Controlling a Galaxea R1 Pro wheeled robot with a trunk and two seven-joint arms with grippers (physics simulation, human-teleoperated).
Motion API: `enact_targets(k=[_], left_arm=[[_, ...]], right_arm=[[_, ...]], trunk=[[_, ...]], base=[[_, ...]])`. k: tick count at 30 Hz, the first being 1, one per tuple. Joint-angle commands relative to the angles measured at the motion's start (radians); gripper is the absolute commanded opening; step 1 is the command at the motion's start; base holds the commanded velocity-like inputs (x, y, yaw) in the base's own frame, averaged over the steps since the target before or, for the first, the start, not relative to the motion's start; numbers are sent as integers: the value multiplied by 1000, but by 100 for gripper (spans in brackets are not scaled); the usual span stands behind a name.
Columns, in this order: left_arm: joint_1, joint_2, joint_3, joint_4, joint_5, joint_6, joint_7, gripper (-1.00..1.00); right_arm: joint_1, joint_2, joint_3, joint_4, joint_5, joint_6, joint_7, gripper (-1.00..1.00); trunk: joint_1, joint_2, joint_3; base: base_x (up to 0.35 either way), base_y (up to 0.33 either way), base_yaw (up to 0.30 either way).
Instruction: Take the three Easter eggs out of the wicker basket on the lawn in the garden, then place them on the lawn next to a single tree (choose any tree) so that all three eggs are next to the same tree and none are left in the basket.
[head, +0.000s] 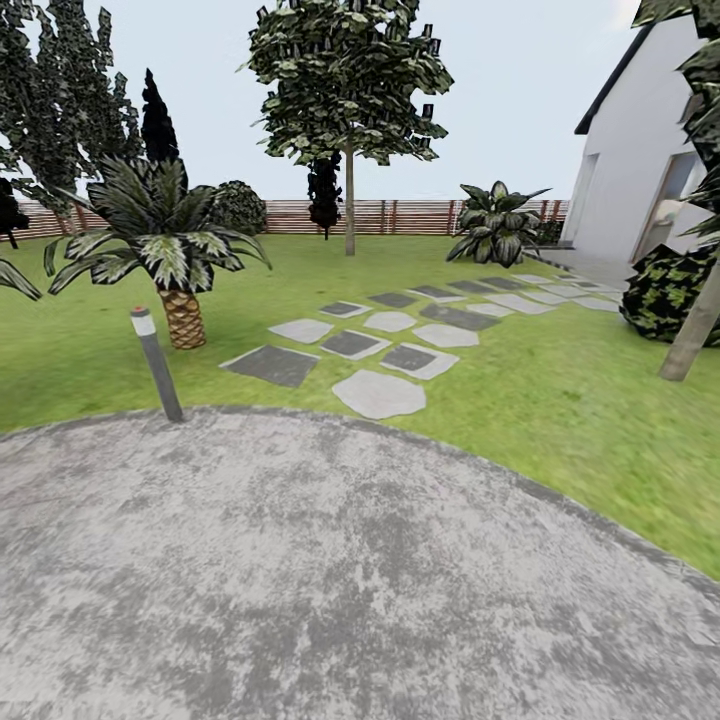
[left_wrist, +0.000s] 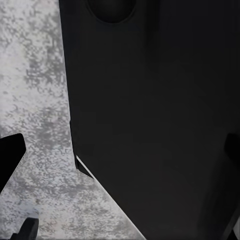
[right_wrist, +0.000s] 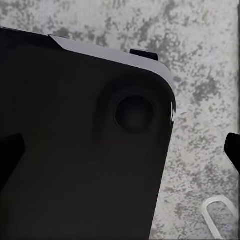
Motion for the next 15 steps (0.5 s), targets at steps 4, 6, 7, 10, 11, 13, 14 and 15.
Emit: enact_targets(k=[4,6,7,10,11,13,14,15], left_arm=[[0,0,0,-1,0,0,1,100],[0,0,0,-1,0,0,1,100],[0,0,0,-1,0,0,1,100],[0,0,0,-1,0,0,1,100],[0,0,1,-1,0,0,1,100],[0,0,0,-1,0,0,1,100],[0,0,0,-1,0,0,1,100],[0,0,0,-1,0,0,1,100]], right_arm=[[0,0,2,1,3,-3,0,100],[0,0,2,1,3,-3,0,100],[0,0,2,1,3,-3,0,100],[0,0,2,1,4,-3,0,100],[0,0,2,1,4,-3,0,100],[0,0,2,1,3,-3,0,100],[0,0,2,1,3,-3,0,100],[0,0,2,1,3,-3,0,100]], trunk=[[1,0,-1],[1,0,-1],[1,0,-1],[1,0,-1],[1,0,-1],[1,0,-1],[1,0,-1],[1,0,-1]], base=[[323,0,0],[323,0,0],[323,0,0],[323,0,0],[323,0,0],[323,0,0],[323,0,0],[323,0,0]])
